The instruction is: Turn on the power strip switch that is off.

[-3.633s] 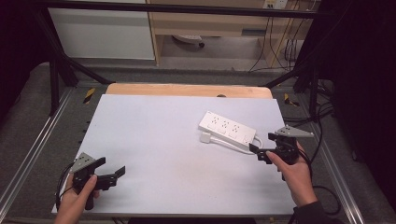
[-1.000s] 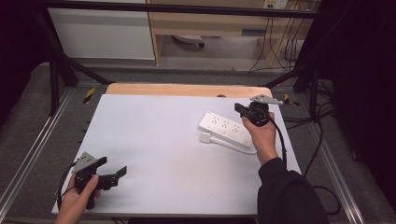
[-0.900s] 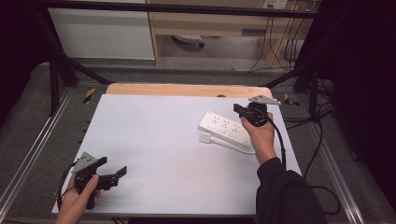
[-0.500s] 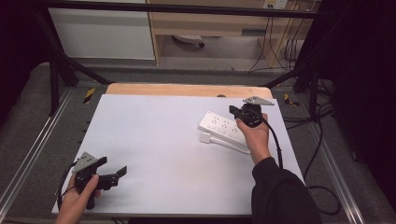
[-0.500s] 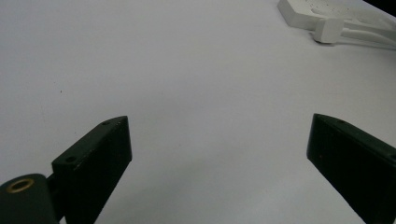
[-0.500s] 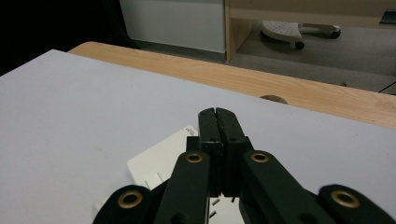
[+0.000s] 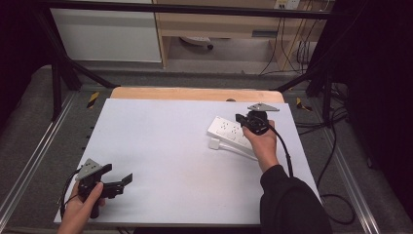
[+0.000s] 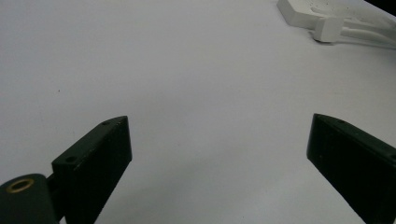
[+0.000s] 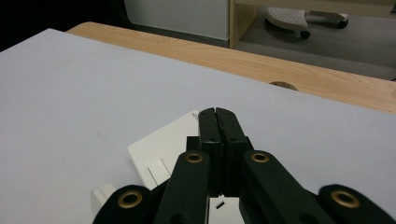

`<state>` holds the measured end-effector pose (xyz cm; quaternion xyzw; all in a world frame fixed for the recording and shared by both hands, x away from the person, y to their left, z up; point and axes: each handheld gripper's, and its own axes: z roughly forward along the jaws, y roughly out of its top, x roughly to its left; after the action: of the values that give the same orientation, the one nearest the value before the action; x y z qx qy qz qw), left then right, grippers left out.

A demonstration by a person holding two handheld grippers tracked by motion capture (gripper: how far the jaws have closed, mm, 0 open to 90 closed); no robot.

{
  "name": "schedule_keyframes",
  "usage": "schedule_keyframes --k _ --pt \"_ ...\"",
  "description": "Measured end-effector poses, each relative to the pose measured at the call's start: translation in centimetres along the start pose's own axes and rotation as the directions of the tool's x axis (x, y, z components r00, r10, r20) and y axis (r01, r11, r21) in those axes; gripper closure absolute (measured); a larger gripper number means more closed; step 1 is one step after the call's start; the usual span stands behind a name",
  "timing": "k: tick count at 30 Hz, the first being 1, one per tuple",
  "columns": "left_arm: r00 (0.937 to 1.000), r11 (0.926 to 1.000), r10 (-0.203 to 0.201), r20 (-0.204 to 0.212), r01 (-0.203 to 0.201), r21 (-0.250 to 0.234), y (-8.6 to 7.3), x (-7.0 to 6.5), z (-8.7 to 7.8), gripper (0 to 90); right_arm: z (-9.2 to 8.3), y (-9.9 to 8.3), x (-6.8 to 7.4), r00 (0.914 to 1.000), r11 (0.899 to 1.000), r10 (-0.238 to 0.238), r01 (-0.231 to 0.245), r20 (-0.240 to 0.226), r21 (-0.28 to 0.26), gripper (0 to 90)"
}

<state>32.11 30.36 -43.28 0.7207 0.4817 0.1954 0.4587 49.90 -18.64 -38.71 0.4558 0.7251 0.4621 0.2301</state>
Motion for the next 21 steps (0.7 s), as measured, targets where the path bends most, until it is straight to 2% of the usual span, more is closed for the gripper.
schedule_keyframes --k 11,16,21 --pt "1.0000 1.0000 0.000 0.002 0.000 0.000 0.0 0.0 0.0 6.5 0.2 -0.6 0.3 1.0000 1.000 -0.002 0.002 0.009 0.001 90.0" --pt "1.0000 1.0000 0.001 0.003 -0.001 0.000 0.0 -0.1 0.0 6.5 0.3 -1.6 0.1 0.9998 1.000 0.006 -0.007 0.018 0.023 90.0" --pt "1.0000 1.0000 0.002 0.003 -0.002 0.000 0.0 -0.1 0.0 6.6 0.5 -2.1 0.4 0.9996 1.000 0.010 -0.010 0.026 0.019 90.0"
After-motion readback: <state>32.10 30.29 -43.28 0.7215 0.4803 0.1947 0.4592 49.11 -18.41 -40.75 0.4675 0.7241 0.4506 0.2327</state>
